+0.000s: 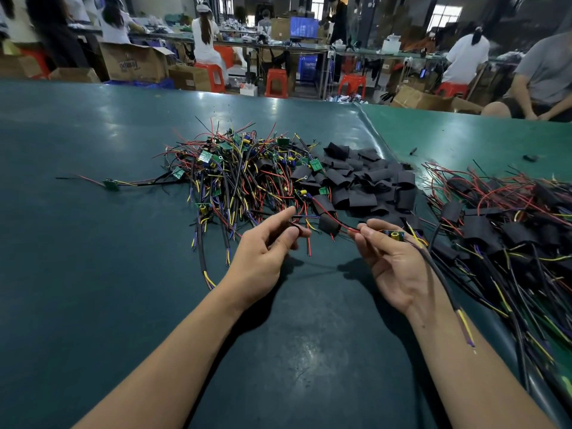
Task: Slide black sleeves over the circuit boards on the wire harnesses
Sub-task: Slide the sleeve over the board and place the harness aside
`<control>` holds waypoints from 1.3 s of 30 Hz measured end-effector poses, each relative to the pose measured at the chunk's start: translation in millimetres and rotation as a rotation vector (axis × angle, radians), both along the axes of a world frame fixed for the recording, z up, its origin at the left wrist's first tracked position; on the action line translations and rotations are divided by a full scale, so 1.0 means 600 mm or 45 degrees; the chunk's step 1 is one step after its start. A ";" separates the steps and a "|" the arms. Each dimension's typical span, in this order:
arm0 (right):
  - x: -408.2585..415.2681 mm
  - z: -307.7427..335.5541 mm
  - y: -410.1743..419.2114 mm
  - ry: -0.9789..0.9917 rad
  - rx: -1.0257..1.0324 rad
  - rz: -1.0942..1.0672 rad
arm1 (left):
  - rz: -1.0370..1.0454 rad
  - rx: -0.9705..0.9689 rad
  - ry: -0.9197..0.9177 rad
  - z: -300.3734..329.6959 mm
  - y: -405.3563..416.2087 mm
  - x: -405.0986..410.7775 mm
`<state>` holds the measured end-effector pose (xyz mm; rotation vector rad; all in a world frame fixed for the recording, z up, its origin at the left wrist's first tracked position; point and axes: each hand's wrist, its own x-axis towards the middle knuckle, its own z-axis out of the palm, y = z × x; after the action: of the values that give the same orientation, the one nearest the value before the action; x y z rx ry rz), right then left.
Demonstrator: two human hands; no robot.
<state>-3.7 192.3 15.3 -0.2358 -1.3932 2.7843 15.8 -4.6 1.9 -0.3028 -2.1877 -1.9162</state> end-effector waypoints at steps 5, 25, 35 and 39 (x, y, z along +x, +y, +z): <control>-0.003 -0.001 0.014 0.071 0.140 -0.057 | 0.101 -0.028 0.127 -0.003 -0.008 -0.004; -0.002 -0.005 0.010 0.417 0.557 -0.256 | 0.184 -0.269 0.238 -0.015 -0.007 -0.005; 0.003 -0.006 0.007 0.484 0.611 -0.116 | 0.375 -0.273 0.211 -0.010 -0.002 -0.001; 0.005 -0.006 0.009 0.462 0.631 -0.056 | 0.381 -0.250 0.194 -0.008 0.000 0.000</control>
<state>-0.5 197.4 11.8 0.2326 -1.8612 2.1956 15.5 -4.8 -2.9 -0.1370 -2.1794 -1.4778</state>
